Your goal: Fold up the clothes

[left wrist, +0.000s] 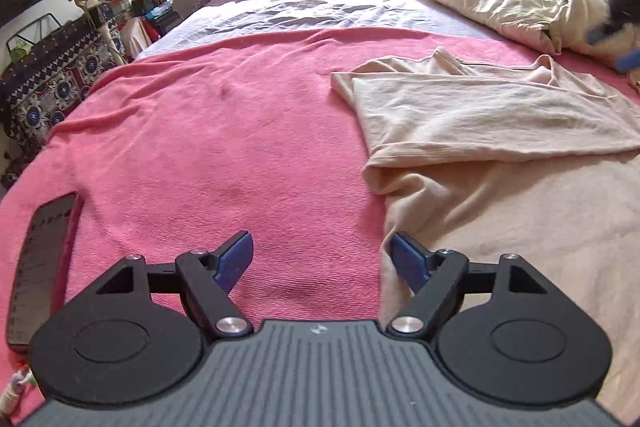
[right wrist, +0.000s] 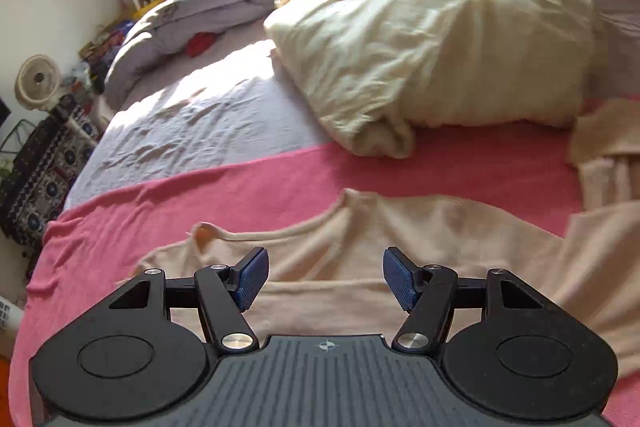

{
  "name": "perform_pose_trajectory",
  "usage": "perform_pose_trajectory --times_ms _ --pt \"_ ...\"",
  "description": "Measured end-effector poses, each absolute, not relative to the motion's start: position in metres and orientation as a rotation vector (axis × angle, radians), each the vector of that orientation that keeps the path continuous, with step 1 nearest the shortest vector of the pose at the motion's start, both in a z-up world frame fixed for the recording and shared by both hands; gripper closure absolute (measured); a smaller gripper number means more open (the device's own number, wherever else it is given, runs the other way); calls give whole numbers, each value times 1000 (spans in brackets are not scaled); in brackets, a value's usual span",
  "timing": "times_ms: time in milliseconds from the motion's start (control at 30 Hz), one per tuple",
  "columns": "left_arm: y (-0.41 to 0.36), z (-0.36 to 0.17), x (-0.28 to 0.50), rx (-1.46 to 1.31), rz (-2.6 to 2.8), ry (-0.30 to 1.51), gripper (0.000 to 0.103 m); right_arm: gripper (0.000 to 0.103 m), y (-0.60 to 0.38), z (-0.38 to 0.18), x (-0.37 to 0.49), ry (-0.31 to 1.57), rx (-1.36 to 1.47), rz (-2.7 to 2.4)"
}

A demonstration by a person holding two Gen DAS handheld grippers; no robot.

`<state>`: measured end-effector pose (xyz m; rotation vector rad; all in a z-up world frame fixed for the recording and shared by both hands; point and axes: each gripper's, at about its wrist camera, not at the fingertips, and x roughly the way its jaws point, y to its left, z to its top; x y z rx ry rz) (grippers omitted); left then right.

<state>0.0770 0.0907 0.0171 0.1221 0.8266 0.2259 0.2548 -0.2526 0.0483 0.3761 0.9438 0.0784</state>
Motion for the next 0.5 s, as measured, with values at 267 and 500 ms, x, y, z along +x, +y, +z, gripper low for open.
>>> perform_pose_trajectory --times_ms 267,500 --pt "23 57 140 182 72 683 27 37 -453 14 138 819 786 -552" --pt "-77 20 217 121 -125 742 26 30 -549 -29 81 508 1252 -759"
